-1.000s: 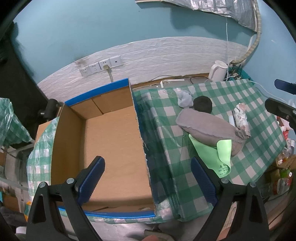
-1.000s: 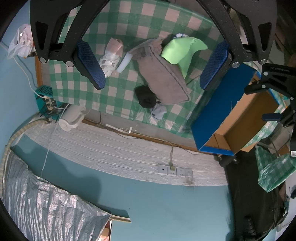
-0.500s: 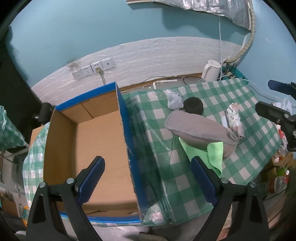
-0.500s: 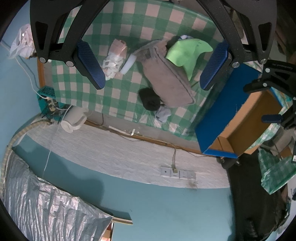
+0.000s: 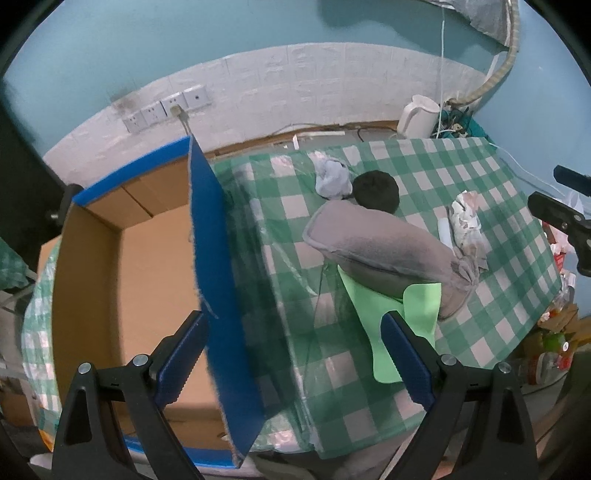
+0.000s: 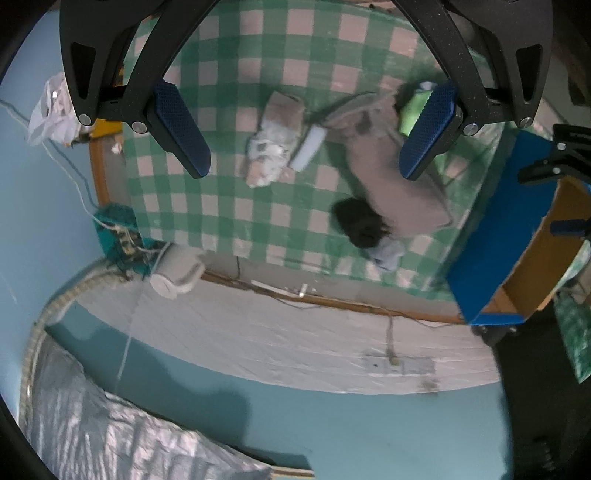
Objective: Organize soft objects
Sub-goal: 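Close the right gripper on the white plastic bag bundle while the left tool approaches the grey cushion, then grasp the grey plush cushion with the left gripper and lift it while the right holds the bag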
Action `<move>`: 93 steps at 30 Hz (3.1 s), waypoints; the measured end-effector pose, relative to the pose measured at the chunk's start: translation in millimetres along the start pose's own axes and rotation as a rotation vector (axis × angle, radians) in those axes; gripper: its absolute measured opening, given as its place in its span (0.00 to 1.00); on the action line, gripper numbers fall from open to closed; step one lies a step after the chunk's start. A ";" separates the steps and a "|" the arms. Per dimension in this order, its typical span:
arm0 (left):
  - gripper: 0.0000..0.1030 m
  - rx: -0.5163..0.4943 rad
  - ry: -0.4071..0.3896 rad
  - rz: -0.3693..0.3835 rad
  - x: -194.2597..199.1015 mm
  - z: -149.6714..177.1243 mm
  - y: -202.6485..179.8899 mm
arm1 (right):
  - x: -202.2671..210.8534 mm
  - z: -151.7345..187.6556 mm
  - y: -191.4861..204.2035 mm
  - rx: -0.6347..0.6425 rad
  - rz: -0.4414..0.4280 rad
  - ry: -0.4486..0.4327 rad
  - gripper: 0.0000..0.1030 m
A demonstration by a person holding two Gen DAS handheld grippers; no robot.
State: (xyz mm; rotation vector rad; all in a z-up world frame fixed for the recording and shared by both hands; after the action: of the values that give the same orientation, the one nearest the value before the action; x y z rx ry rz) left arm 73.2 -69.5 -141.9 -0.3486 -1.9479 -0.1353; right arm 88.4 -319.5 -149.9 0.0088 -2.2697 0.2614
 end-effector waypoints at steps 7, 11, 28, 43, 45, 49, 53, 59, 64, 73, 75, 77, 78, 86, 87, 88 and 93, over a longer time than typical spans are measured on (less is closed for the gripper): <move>0.92 0.031 0.059 0.001 -28.9 -5.6 -3.7 | -20.9 4.8 -9.5 -0.010 0.007 0.056 0.98; 0.92 0.066 0.094 0.004 -50.6 -12.4 -4.5 | -36.5 7.6 -14.6 -0.011 0.016 0.081 0.98; 0.92 0.143 0.171 0.021 -103.3 -34.2 -11.6 | -105.5 42.9 -41.6 -0.101 0.032 0.225 0.98; 0.92 0.211 0.214 0.053 -132.1 -43.8 -7.6 | -147.4 70.4 -32.0 -0.132 -0.019 0.326 0.88; 0.92 0.214 0.222 0.057 -136.0 -44.2 -6.8 | -151.9 72.9 -30.6 -0.125 -0.021 0.335 0.84; 0.92 0.236 0.225 0.083 -140.5 -46.3 -6.8 | -159.7 78.3 -25.7 -0.116 -0.031 0.361 0.73; 0.91 0.262 0.216 0.121 -142.6 -51.0 -7.5 | -160.7 81.2 -18.9 -0.118 -0.063 0.364 0.55; 0.54 0.298 0.215 0.197 -141.1 -53.6 -11.8 | -155.6 79.0 -16.0 -0.093 -0.056 0.340 0.51; 0.32 0.254 0.163 0.190 -131.3 -61.7 -20.3 | -151.7 79.6 -13.0 -0.082 -0.057 0.332 0.50; 0.17 0.206 0.102 0.239 -108.9 -70.7 -34.8 | -133.3 67.3 -9.6 -0.066 -0.050 0.284 0.47; 0.17 0.195 0.095 0.247 -105.5 -70.9 -38.4 | -128.3 65.6 -10.0 -0.072 -0.053 0.275 0.47; 0.20 0.191 0.098 0.253 -104.3 -71.4 -42.5 | -122.9 65.8 -6.9 -0.077 -0.063 0.271 0.47; 0.23 0.195 0.111 0.253 -106.7 -70.8 -44.3 | -125.0 65.2 -11.6 -0.078 -0.066 0.269 0.47; 0.53 0.286 0.190 0.273 -128.0 -53.7 -46.7 | -125.4 72.4 -9.0 -0.094 -0.085 0.283 0.47; 0.58 0.297 0.194 0.285 -128.9 -52.8 -49.0 | -125.6 73.3 -8.4 -0.094 -0.086 0.284 0.47; 0.59 0.308 0.195 0.294 -129.1 -52.2 -51.4 | -126.2 74.3 -7.7 -0.092 -0.087 0.285 0.47; 0.60 0.295 0.221 0.297 -133.9 -43.7 -66.5 | -128.4 77.0 -4.6 -0.090 -0.095 0.290 0.47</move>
State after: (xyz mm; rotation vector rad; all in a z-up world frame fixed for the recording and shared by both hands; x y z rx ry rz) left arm 139.4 -167.9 -242.9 -0.4040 -1.6476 0.2930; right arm 115.2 -349.0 -294.3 0.0295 -1.9839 0.1017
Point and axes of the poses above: each gripper's, at about its wrist camera, not at the fingertips, and x roughly against the way its jaws point, y to its left, z to its underside, the point moved 10 cm from there along -x, roughly the way its jaws point, and after that the axes turned 6 degrees about z, right-handed, at the moved point
